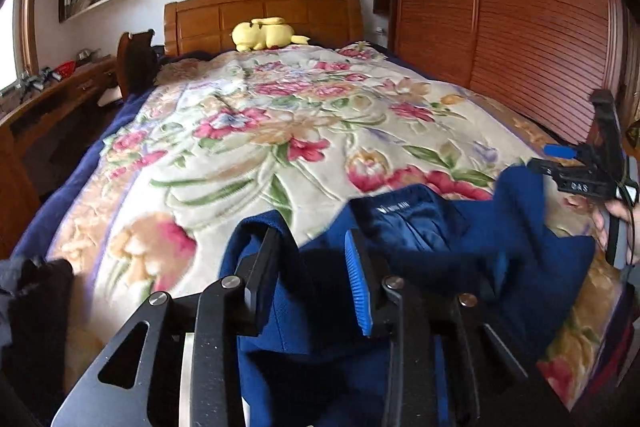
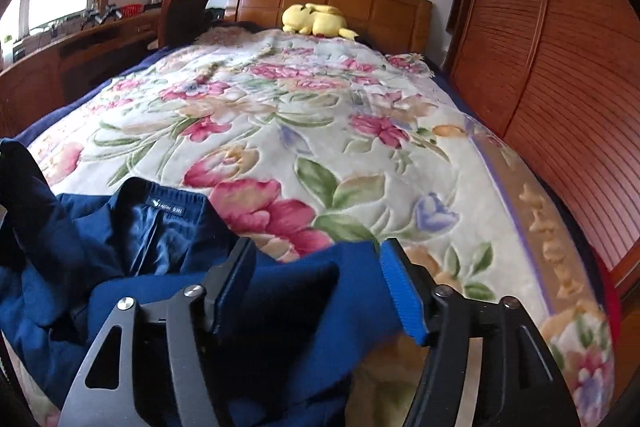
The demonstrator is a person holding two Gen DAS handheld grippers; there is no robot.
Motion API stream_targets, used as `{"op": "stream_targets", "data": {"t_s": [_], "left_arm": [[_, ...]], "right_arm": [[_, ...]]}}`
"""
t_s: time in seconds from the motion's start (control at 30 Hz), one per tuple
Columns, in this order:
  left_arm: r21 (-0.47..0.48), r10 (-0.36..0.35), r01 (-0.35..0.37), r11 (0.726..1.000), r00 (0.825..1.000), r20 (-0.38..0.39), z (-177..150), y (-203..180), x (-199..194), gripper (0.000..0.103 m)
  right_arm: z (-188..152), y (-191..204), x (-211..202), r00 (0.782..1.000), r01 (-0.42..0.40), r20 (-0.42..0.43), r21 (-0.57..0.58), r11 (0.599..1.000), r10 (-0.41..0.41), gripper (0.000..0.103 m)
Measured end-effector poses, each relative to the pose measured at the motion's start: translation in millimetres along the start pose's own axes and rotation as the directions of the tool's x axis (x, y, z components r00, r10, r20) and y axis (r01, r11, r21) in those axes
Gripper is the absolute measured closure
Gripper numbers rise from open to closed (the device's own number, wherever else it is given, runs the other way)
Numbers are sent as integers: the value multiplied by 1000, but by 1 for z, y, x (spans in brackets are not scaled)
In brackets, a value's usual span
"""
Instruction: Fold large clothes
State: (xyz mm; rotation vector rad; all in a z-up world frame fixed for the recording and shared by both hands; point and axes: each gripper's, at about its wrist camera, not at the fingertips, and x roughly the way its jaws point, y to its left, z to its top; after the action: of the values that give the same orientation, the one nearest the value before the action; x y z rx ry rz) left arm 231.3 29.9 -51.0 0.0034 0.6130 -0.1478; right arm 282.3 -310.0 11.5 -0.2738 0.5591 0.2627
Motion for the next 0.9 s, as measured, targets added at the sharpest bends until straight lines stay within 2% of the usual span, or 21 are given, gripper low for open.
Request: {"op": "stream_targets", "data": {"t_s": [0.13, 0.2, 0.37, 0.43, 0.6, 0.8, 0.87, 0.9], "left_arm": [[-50, -22, 22, 998, 1000, -8, -21, -1, -2, 70], [-40, -26, 26, 999, 1000, -16, -28, -5, -2, 70], [-26, -70, 70, 997, 998, 0, -34, -7, -12, 70], [-20, -65, 65, 998, 998, 8, -35, -6, -16, 69], [9, -68, 68, 998, 997, 27, -34, -6, -21, 69], [-4, -97, 97, 995, 995, 17, -39, 4, -18, 69], [-18, -107, 107, 994, 994, 10, -43, 9, -14, 69], [-24, -112, 112, 993, 994, 8, -44, 10, -13, 69]], "right_arm": [[5, 23, -14, 998, -69, -16, -63, 996, 69, 36], [3, 37, -20, 993, -118, -40, -91, 989, 115, 36], [-15, 69, -24, 967, -242, -114, -141, 960, 227, 36], [-25, 78, -23, 958, -265, -154, -161, 951, 241, 36], [-44, 85, -17, 948, -266, -231, -194, 944, 219, 36], [-49, 86, -7, 943, -201, -314, -266, 943, 113, 36], [-45, 88, -4, 942, -175, -329, -310, 935, 67, 48], [-42, 91, -1, 944, -164, -328, -342, 925, 46, 66]]}}
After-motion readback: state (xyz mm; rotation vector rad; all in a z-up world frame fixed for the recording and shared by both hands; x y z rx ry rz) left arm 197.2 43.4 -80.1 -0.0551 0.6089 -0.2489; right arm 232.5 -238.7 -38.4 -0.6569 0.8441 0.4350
